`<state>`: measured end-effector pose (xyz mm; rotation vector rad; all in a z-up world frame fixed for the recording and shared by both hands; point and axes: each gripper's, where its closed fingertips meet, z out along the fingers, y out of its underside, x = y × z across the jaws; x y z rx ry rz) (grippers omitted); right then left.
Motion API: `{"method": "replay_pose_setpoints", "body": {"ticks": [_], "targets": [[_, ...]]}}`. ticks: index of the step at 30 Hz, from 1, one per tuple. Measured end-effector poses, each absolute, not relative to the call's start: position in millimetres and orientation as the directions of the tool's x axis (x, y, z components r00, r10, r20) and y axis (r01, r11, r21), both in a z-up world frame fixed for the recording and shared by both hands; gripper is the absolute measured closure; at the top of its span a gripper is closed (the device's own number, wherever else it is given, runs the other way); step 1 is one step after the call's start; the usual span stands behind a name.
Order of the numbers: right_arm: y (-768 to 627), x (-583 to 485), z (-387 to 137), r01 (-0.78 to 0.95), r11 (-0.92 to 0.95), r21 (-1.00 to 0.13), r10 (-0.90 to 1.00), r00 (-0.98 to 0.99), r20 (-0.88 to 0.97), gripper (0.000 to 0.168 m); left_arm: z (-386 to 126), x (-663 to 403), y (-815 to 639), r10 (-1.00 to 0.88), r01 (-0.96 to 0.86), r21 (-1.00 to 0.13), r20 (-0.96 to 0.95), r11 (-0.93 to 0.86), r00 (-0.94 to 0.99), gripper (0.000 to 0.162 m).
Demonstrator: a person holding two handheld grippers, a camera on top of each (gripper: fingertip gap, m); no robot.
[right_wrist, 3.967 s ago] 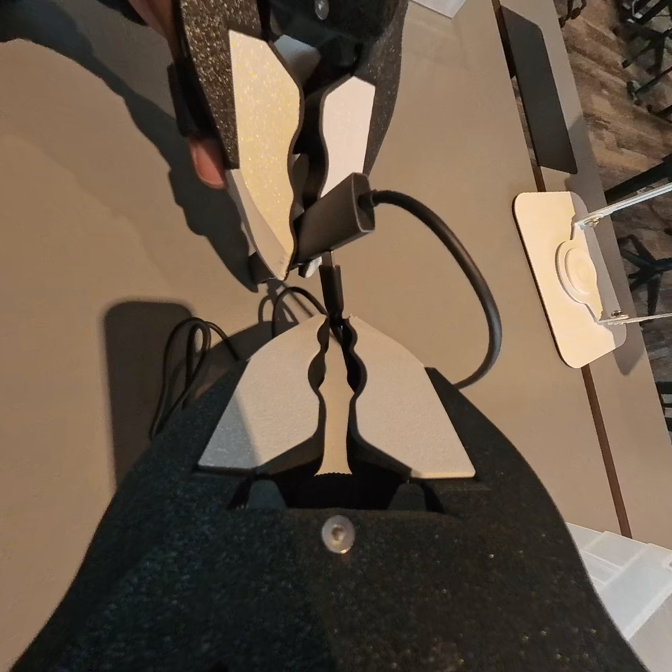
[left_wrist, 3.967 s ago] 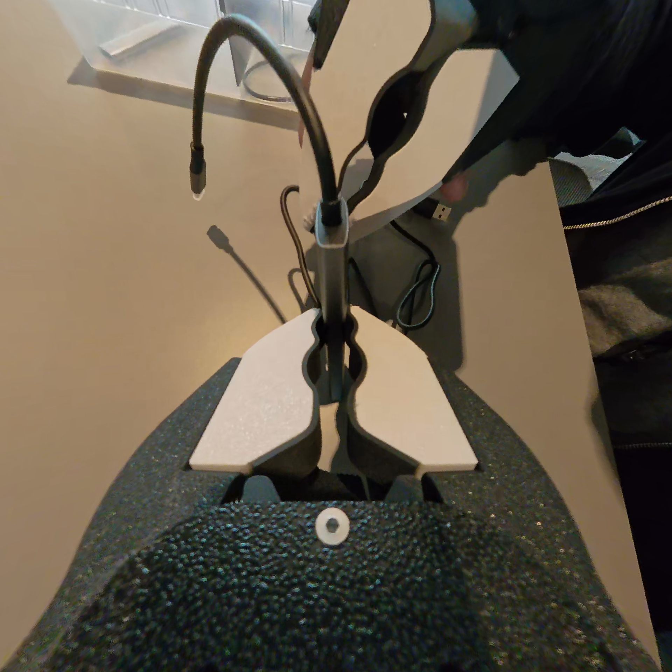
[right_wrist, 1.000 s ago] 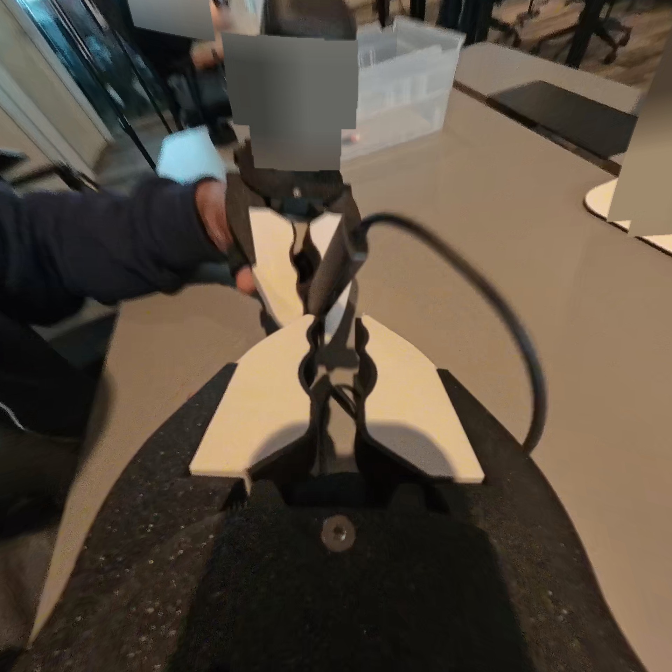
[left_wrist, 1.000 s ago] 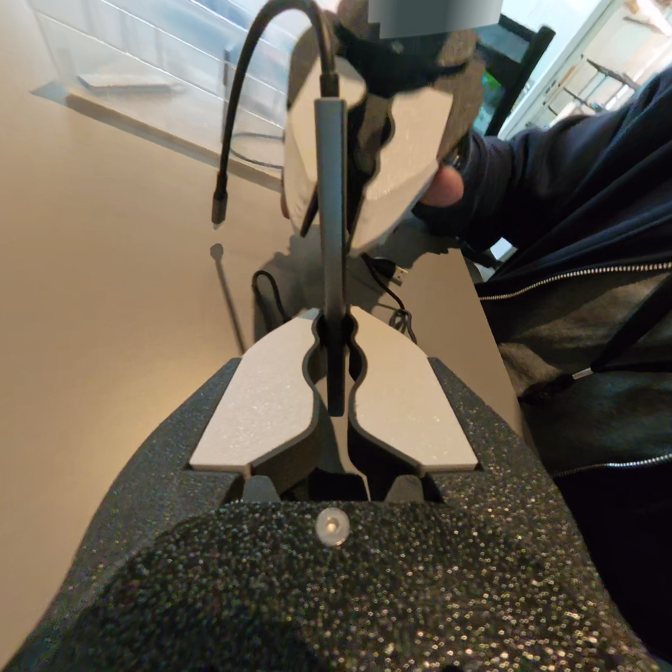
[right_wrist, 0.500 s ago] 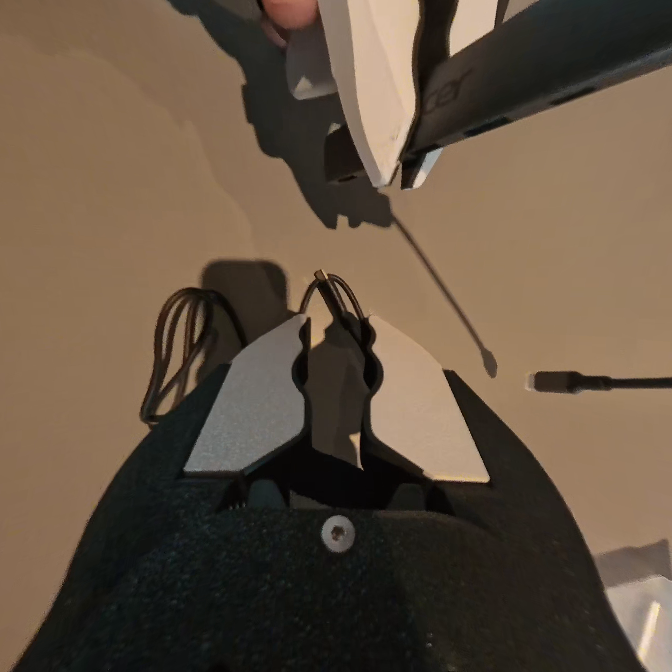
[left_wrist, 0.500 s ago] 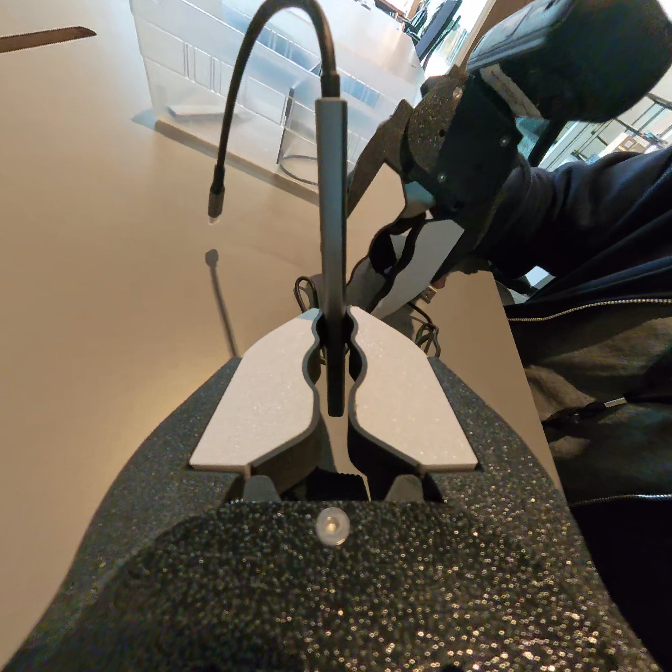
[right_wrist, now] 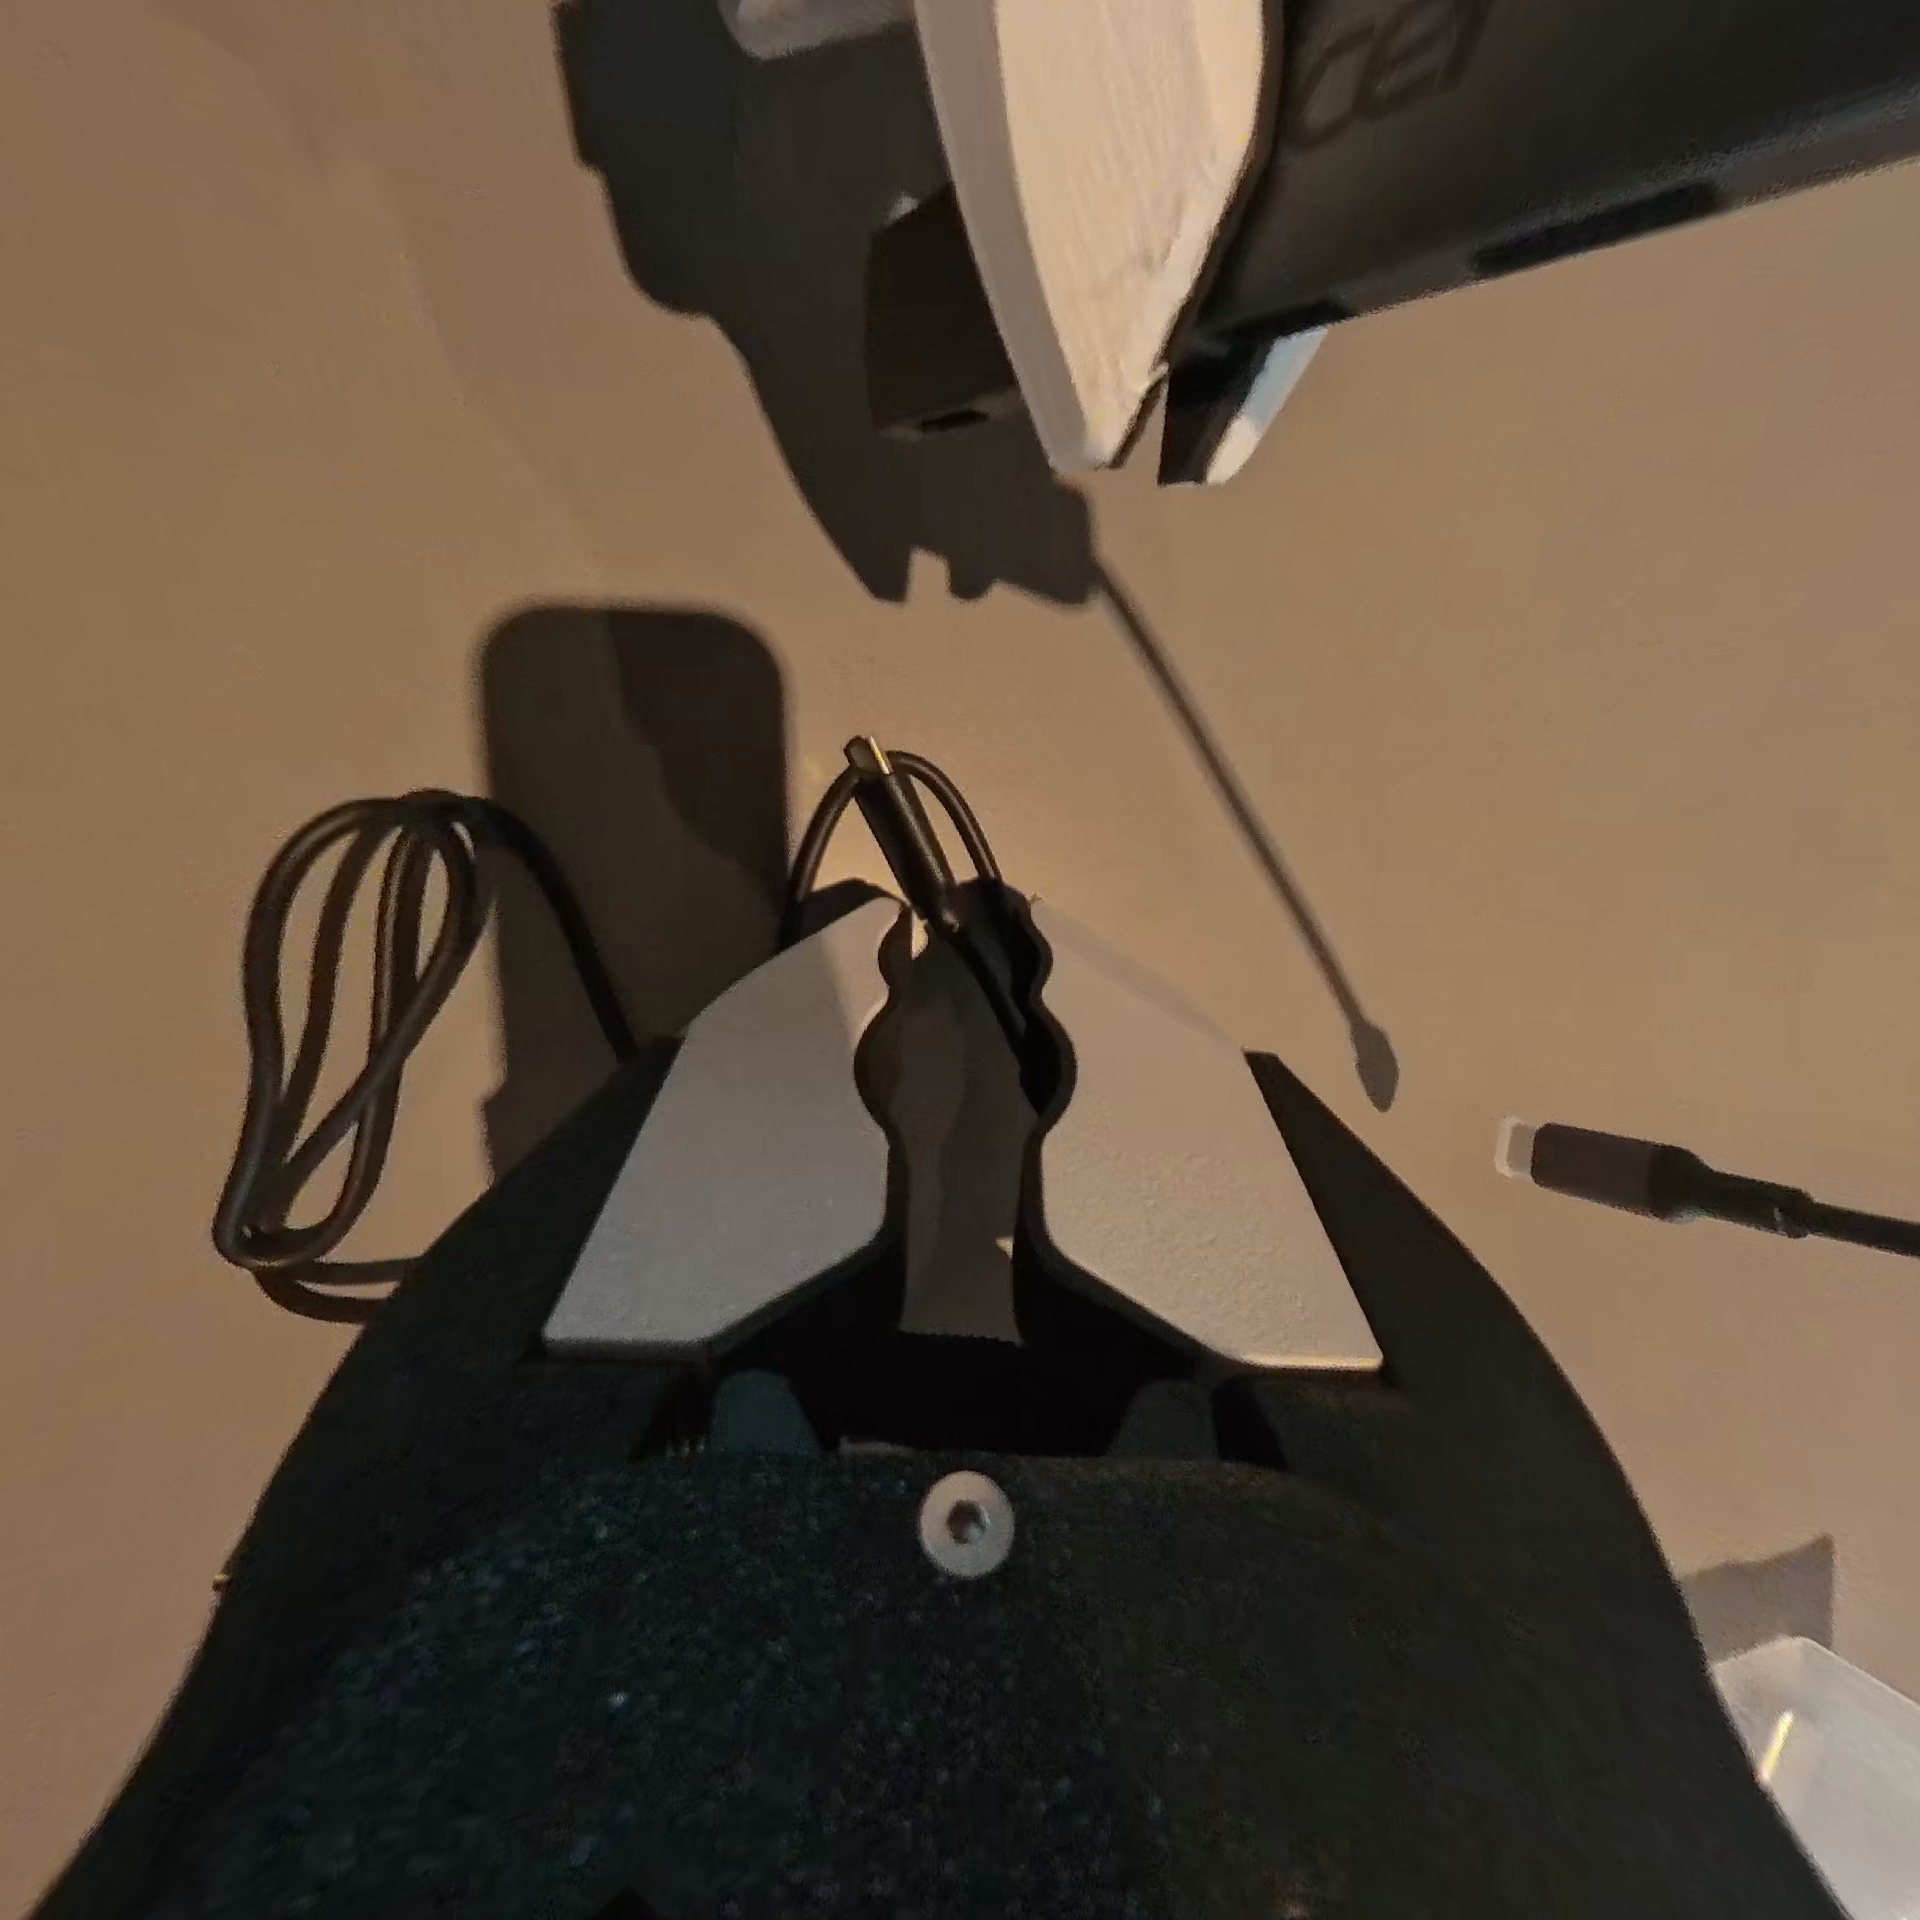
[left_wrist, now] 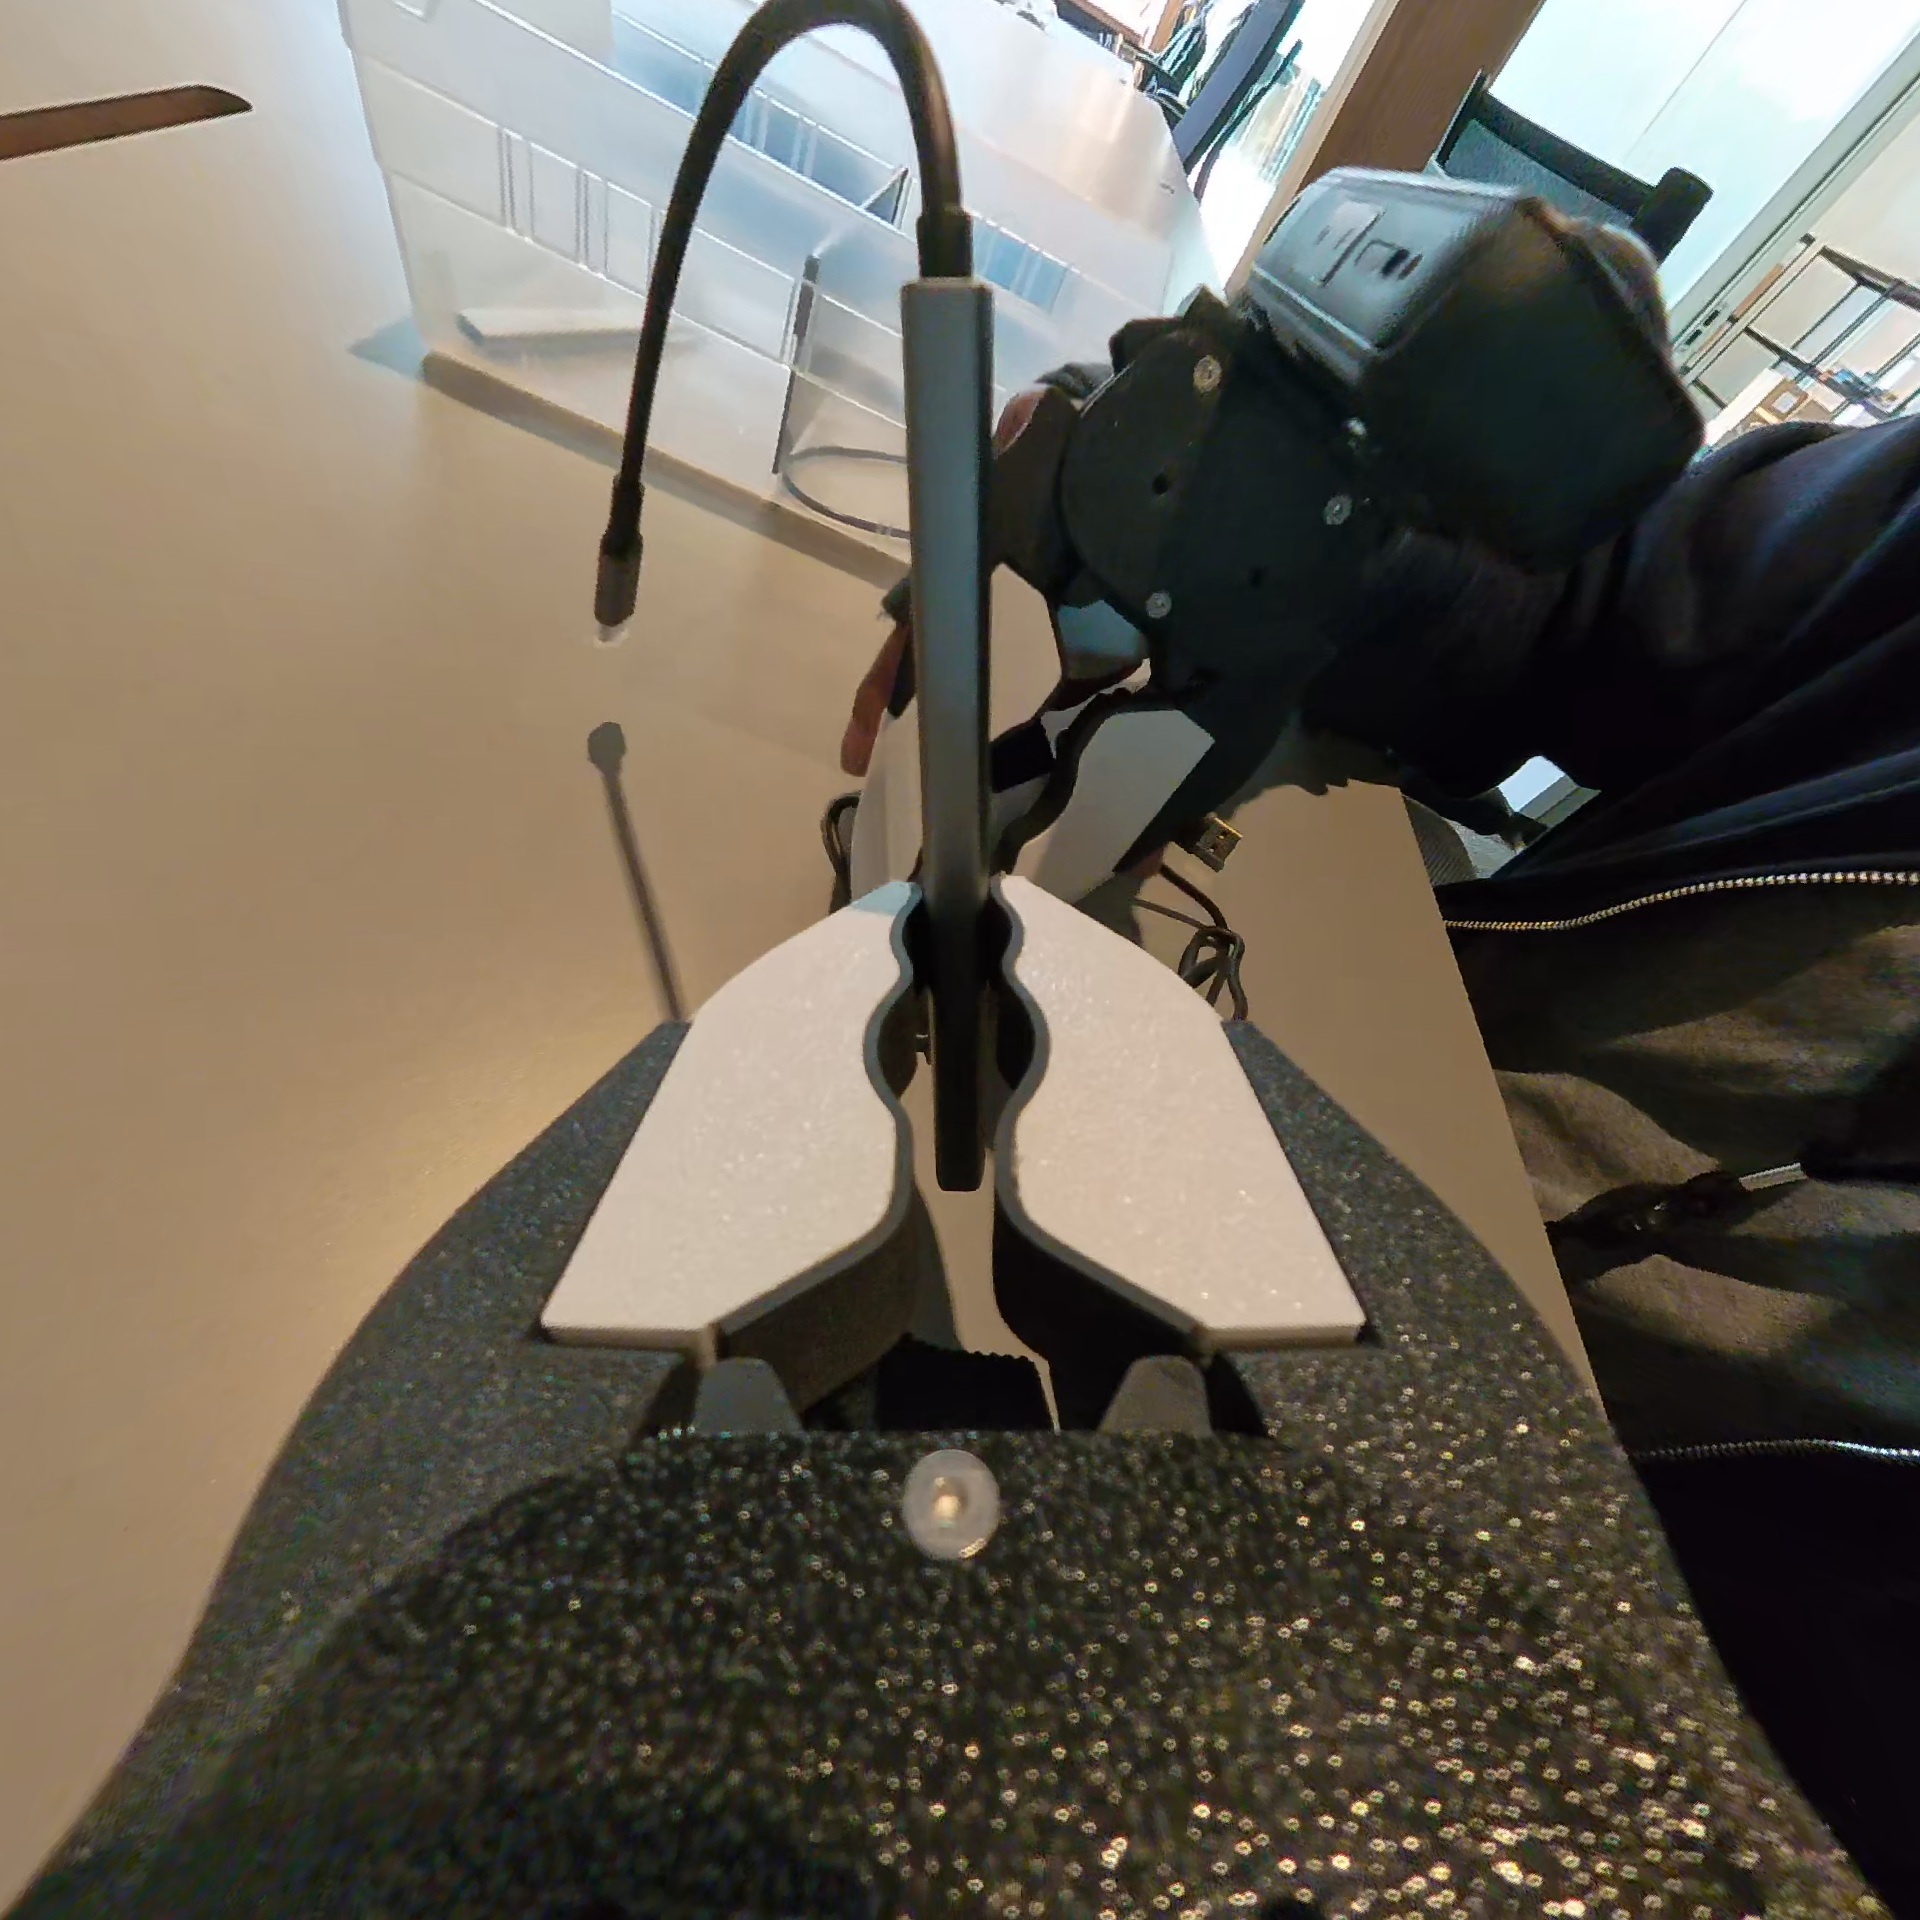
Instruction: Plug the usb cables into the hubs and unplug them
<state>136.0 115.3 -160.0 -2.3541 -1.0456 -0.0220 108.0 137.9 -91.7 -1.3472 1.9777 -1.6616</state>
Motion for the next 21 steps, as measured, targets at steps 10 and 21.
{"method": "replay_pose_setpoints", "body": {"ticks": [10, 21], "targets": [[114.8, 127.6, -162.1, 0.613, -0.581, -0.536, 0.662, 0.738, 0.127, 0.161, -93.3, 108.9, 138.6, -0.747, -0.486, -0.871, 0.369, -0.071, -0.553, 0.153], [120.1, 126.2, -145.4, 0.433, -0.595, -0.677, 0.581, 0.814, 0.009, 0.162, -85.3, 98.3, 141.7, -0.621, -0.492, -0.853, 0.483, -0.175, -0.617, 0.153]]}}
